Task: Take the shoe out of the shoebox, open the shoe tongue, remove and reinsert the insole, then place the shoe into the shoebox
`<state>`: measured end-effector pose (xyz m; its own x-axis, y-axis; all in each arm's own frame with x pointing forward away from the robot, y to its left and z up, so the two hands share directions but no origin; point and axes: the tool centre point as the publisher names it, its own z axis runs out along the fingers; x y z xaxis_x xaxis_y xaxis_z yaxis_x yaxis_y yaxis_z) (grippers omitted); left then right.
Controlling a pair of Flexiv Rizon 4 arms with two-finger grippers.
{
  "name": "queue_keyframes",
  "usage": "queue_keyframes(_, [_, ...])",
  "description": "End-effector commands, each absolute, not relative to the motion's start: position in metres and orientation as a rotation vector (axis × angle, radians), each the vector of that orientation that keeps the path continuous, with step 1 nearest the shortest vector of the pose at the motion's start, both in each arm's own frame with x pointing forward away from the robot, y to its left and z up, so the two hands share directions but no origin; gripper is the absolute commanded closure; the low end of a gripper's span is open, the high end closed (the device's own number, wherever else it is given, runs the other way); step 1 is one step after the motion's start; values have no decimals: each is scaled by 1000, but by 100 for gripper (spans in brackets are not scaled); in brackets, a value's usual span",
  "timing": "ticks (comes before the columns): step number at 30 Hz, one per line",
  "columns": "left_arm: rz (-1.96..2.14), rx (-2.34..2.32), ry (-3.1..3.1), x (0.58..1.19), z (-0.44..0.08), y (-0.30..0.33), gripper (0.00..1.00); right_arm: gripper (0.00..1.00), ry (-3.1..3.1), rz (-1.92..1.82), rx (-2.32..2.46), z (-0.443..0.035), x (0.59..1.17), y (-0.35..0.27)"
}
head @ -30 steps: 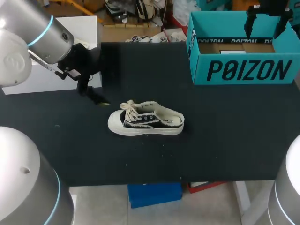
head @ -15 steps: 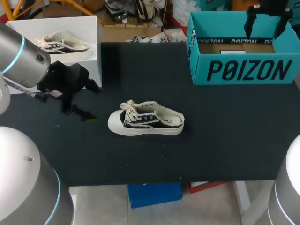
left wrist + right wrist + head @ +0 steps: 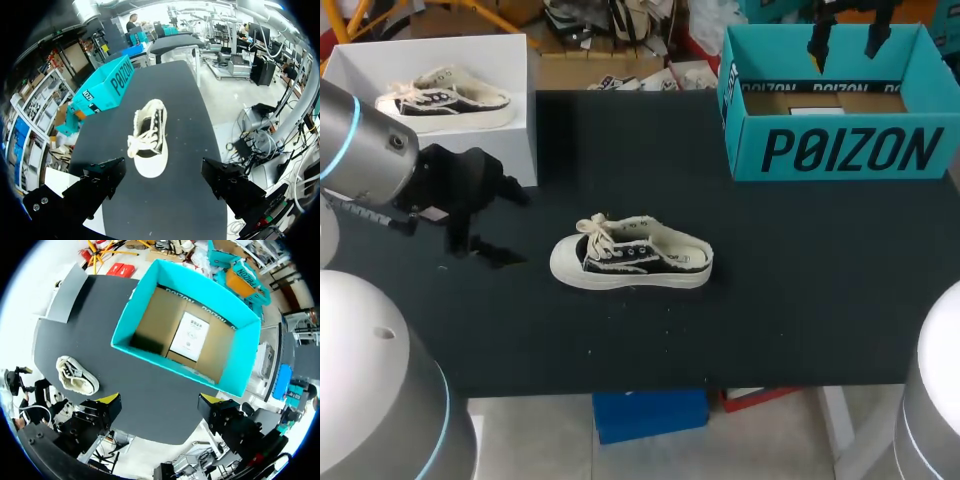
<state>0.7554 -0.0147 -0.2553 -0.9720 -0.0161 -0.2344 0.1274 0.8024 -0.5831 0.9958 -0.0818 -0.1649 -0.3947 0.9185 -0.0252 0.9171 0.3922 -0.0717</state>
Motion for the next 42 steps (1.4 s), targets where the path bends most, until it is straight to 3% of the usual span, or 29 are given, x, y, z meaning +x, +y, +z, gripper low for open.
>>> queue_keyframes(1, [-919,89,2759,754,-256,-14,0,0,-3100,61,-461,-158,948,-71])
queue_keyframes(19, [-919,89,2759,754,-256,-14,0,0,-3100,61,-461,-158,948,-71])
queue_keyframes(26, [-919,89,2759,754,-256,-14,0,0,-3174,-286,-511,-182,912,-58])
queue_keyframes(42, [-919,89,2759,754,-256,-14,0,0,-3329,-610,-405,-211,865,-3])
